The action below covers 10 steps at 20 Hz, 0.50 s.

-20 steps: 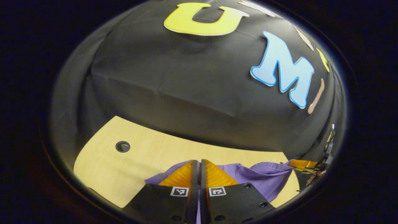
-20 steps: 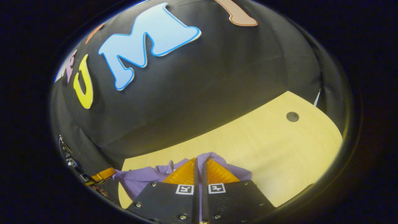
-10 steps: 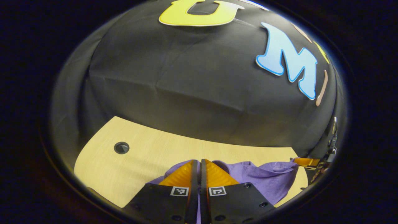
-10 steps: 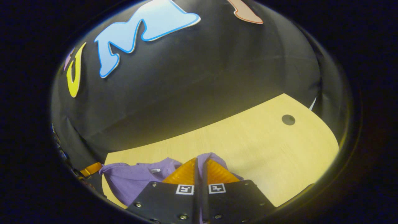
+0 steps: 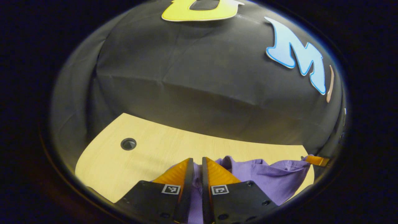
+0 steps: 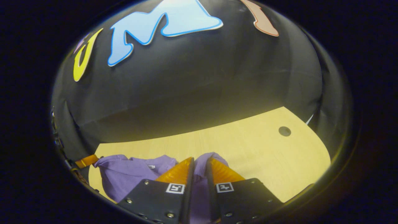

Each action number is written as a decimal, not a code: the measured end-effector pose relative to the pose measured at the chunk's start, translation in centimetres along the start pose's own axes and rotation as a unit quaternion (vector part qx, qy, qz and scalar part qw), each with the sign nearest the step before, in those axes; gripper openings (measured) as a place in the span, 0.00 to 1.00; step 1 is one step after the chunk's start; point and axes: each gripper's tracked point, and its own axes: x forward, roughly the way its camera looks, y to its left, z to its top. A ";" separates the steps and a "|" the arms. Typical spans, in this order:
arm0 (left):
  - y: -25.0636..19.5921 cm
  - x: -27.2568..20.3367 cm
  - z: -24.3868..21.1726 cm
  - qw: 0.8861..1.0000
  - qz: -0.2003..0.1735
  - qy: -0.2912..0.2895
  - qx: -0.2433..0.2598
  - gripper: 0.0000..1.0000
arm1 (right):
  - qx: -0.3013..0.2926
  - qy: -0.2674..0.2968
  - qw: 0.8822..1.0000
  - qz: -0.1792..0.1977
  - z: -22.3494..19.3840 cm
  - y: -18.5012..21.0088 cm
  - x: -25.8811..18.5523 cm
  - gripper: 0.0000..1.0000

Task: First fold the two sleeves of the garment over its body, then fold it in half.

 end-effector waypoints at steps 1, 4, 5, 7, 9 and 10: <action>-0.3 -0.4 0.4 1.000 -0.002 -0.007 0.002 0.22 | -0.008 -0.005 1.000 0.000 0.2 0.3 -0.5 0.37; -1.0 -1.8 1.1 1.000 -0.010 -0.019 0.012 0.44 | -0.022 -0.014 1.000 0.006 0.6 1.1 -1.4 0.47; -1.3 -2.3 1.1 1.000 -0.014 -0.021 0.014 0.39 | -0.028 -0.016 0.999 0.008 0.8 1.4 -1.8 0.54; -1.8 -3.2 1.1 0.999 -0.019 -0.025 0.019 0.53 | -0.045 -0.027 0.999 0.006 1.2 1.8 -2.8 0.58; -2.2 -4.1 1.2 0.999 -0.022 -0.030 0.024 0.73 | -0.064 -0.041 0.997 0.005 1.7 2.2 -3.9 0.66; -2.5 -4.6 1.3 0.999 -0.028 -0.033 0.024 0.67 | -0.073 -0.047 0.996 0.004 2.0 2.4 -4.5 0.67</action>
